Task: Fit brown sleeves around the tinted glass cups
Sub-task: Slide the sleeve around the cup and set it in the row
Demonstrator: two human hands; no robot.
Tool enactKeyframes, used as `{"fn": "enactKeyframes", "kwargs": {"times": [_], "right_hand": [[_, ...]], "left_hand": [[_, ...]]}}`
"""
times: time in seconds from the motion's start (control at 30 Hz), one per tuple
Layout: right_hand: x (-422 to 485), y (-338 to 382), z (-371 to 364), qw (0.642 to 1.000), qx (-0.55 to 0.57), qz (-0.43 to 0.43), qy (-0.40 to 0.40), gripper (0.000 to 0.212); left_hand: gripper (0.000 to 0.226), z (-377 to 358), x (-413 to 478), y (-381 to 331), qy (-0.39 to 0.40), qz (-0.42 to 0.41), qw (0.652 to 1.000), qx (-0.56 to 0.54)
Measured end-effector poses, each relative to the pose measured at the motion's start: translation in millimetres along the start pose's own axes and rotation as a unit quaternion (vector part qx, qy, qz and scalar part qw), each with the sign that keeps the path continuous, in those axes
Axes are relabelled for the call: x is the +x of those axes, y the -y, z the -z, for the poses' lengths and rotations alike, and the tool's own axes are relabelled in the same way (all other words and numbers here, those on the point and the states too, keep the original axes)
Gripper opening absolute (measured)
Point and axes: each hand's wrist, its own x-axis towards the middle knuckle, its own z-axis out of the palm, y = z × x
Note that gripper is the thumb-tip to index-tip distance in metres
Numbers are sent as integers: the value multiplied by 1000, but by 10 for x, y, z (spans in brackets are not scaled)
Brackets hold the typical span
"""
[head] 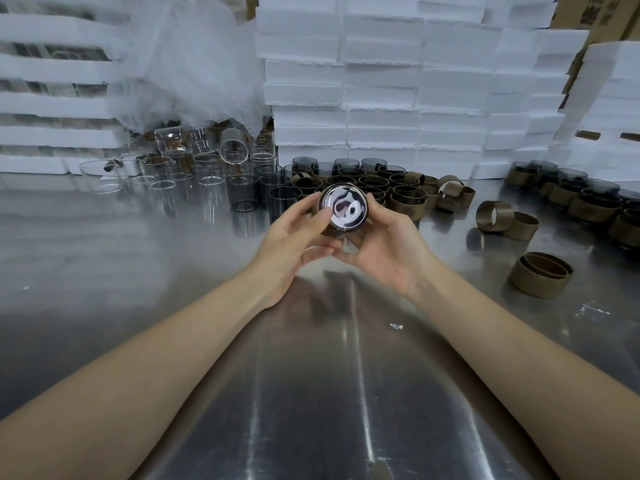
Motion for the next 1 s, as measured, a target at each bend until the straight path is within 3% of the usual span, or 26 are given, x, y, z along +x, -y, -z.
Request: {"fn": "enactKeyframes", "kwargs": {"times": [0.13,0.23,0.57,1.0], "right_hand": [[4,21,7,999,49,-11,-4,48],[-1,1,30,998,59,-14,-10,44],[7,-51,64,998,22,-50,-28,48],[43,-100,67,999,-32,-27,-25,48]], "left_hand": [[67,-45,-52,24,-33,-76,987,136],[69,-54,-66,54,-16,-116,972,205],[76,-16,-63,78,-4,-112,975,194],[76,26,-13,123,-42,-106,979,166]]}}
